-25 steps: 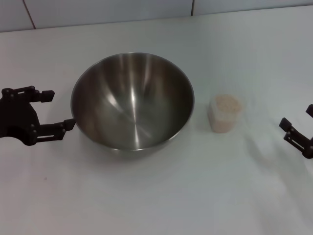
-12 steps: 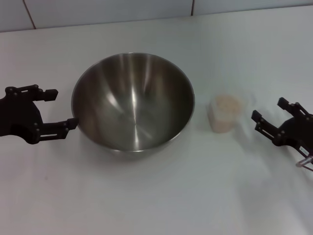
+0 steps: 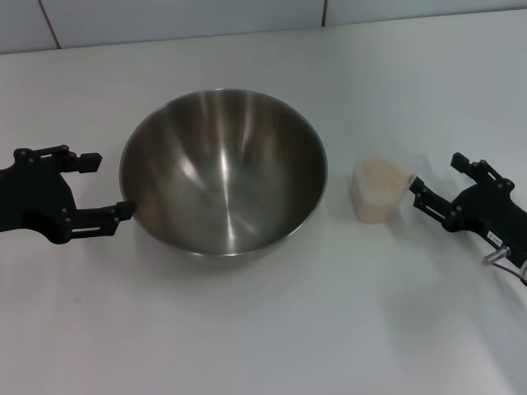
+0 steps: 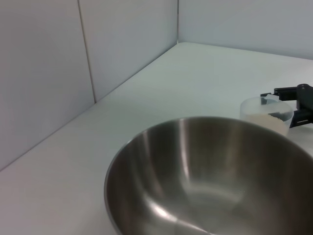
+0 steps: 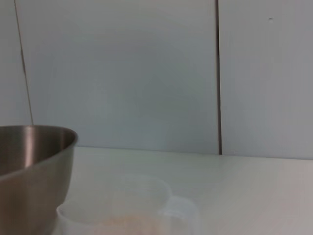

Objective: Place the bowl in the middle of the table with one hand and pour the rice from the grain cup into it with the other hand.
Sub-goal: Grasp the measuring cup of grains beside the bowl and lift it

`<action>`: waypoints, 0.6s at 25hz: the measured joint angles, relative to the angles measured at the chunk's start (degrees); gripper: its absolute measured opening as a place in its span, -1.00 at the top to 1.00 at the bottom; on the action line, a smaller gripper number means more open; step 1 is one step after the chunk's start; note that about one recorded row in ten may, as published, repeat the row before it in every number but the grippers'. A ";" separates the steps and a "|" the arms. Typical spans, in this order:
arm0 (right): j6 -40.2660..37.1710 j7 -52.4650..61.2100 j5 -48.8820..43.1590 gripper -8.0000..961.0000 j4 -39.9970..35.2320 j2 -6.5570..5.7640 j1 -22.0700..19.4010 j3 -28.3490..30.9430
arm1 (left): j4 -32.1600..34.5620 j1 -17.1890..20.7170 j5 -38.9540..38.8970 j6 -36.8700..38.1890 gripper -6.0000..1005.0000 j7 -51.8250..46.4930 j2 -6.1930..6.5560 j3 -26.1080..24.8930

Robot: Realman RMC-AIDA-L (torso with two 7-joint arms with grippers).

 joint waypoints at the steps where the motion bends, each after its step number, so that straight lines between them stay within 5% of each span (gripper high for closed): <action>1: 0.02 -0.03 0.07 -0.71 0.00 0.00 0.16 0.16 | -0.45 -0.19 0.00 0.00 -0.60 0.00 0.02 0.02; 15: -0.60 -0.09 0.41 -0.67 1.35 0.03 1.62 2.40 | -0.96 -0.32 1.14 0.22 -0.60 -0.03 0.03 0.03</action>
